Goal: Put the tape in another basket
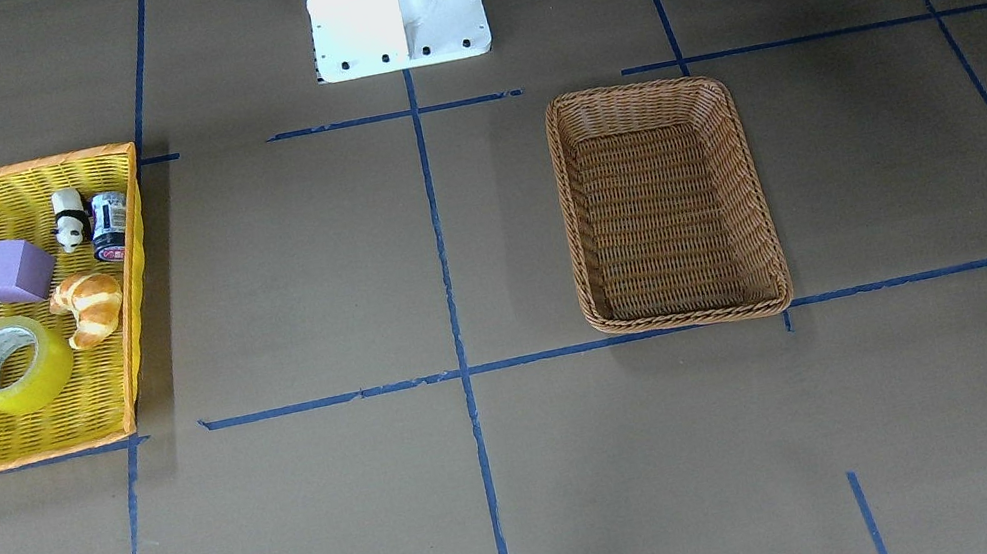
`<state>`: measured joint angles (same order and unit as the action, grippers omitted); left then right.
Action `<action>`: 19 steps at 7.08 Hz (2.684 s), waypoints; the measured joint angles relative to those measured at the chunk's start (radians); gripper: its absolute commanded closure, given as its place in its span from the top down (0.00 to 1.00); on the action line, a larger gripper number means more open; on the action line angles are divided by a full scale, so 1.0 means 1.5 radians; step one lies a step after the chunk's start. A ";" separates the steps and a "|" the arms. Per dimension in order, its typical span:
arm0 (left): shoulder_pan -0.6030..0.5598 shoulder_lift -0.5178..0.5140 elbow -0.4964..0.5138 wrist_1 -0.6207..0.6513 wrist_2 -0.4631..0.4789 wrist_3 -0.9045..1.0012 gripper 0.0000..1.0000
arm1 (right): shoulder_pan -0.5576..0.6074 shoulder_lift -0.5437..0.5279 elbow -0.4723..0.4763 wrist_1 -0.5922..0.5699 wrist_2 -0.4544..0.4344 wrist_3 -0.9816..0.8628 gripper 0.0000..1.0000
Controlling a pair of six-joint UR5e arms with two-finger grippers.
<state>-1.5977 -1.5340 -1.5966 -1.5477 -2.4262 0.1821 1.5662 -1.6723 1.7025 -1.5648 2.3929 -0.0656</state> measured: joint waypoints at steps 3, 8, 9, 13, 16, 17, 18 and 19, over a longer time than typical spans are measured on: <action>0.000 0.000 -0.004 0.000 0.000 -0.002 1.00 | -0.001 0.005 0.000 0.000 0.000 0.000 1.00; 0.000 0.001 -0.005 0.000 -0.001 -0.003 1.00 | -0.002 0.047 -0.004 -0.002 0.002 0.013 1.00; 0.000 0.001 -0.005 0.000 -0.002 -0.003 1.00 | -0.002 0.061 -0.012 -0.001 0.004 0.022 1.00; 0.000 0.004 -0.008 -0.001 -0.004 -0.002 1.00 | -0.091 0.078 0.037 0.009 0.008 0.176 0.99; 0.000 0.004 -0.009 -0.001 -0.005 -0.002 1.00 | -0.223 0.077 0.051 0.164 -0.027 0.429 0.99; 0.000 0.004 -0.008 -0.001 -0.005 -0.002 1.00 | -0.261 0.077 0.049 0.194 -0.055 0.471 0.99; 0.000 0.005 -0.008 -0.001 -0.005 -0.003 1.00 | -0.291 0.077 0.047 0.206 -0.076 0.494 0.99; 0.000 0.005 -0.008 -0.001 -0.005 -0.006 1.00 | -0.313 0.077 0.042 0.211 -0.090 0.503 0.99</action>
<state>-1.5984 -1.5266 -1.6092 -1.5493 -2.4344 0.1733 1.0970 -1.5569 1.7659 -1.2487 2.2573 0.6895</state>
